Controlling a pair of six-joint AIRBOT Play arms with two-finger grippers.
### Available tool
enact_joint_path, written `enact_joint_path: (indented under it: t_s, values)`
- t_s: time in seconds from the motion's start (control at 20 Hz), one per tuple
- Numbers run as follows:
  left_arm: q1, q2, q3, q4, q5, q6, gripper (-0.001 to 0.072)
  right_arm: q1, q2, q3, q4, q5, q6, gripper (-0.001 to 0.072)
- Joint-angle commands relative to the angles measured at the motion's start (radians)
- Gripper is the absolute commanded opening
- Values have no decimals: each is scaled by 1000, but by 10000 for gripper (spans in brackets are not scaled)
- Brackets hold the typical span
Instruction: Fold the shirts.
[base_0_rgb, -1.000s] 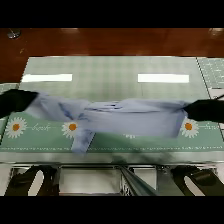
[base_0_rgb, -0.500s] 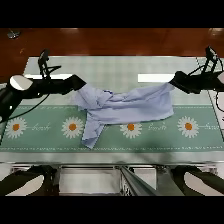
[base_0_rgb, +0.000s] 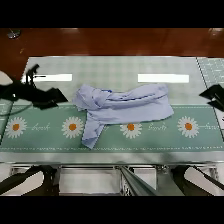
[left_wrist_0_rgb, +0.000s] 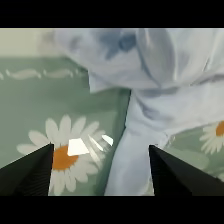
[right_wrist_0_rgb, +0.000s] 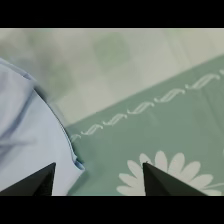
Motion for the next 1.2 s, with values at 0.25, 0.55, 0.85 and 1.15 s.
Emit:
enact_joint_path:
  t_s: [0.25, 0.55, 0.85, 1.15]
  values:
    - [-217, 40, -394, -389, 425, 108, 701, 42, 86, -322, 230, -108, -138, 619]
    - [-385, -97, -314, -445, 510, 73, 700, 168, 86, -322, 225, -121, -137, 619]
    - [-408, -135, -193, -444, 422, 172, 30, 208, 16, -322, 170, -154, -80, 619]
    - [-402, -133, -153, -445, 379, 192, 30, 219, -102, -320, 278, -168, -65, 619]
